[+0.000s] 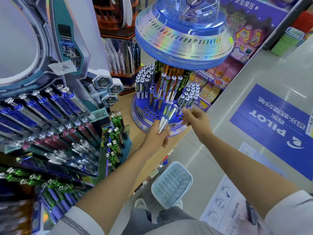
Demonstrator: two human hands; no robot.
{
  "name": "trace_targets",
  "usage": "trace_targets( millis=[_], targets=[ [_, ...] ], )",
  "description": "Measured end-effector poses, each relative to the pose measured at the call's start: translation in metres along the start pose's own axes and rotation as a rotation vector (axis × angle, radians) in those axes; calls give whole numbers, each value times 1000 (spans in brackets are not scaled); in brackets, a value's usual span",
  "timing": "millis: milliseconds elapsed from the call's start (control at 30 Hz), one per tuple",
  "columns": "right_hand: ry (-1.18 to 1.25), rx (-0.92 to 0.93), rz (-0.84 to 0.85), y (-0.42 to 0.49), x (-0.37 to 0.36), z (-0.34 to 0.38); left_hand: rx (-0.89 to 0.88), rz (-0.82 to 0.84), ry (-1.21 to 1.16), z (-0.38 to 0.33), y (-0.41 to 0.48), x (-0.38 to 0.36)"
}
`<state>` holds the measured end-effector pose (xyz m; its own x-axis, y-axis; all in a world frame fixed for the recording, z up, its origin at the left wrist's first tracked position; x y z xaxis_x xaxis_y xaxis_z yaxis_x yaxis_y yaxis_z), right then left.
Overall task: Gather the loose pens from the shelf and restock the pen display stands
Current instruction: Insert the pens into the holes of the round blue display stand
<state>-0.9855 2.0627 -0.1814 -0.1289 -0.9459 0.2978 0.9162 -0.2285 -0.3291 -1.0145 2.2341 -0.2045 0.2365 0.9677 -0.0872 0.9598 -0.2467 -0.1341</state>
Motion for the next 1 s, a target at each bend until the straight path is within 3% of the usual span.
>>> trace_targets(
  millis=[100, 167, 300, 400, 533, 800, 1000],
  targets=[
    [-29, -32, 340, -8, -5, 3, 10, 14, 38, 3, 1, -5],
    [-60, -15, 385, -9, -7, 4, 22, 21, 28, 1, 0, -9],
    [28, 7, 253, -6, 0, 7, 70, 48, -50, -5, -3, -14],
    [114, 83, -14, -7, 13, 15, 77, -59, -47, -1, -1, -9],
    [3, 148, -268, -3, 19, 13, 64, -76, -32, -1, -2, -5],
    [-305, 178, -355, 6, 1, 6, 55, -57, -48, -7, -6, -1],
    [-224, 51, -341, 13, -7, 5, 36, -36, -54, -5, -9, 5]
  ],
)
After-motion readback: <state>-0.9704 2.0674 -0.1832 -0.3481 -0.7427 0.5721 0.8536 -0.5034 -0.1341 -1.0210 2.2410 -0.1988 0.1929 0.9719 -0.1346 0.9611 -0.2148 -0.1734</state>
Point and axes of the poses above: each hand's wrist, its own y-axis towards the middle knuckle, its own x-axis out of the back of the hand, z = x × y, the point moved 1 cm from there along y, towards the middle knuckle, and after that the axes turned 9 degrees about -x, right-handed, at the moved point
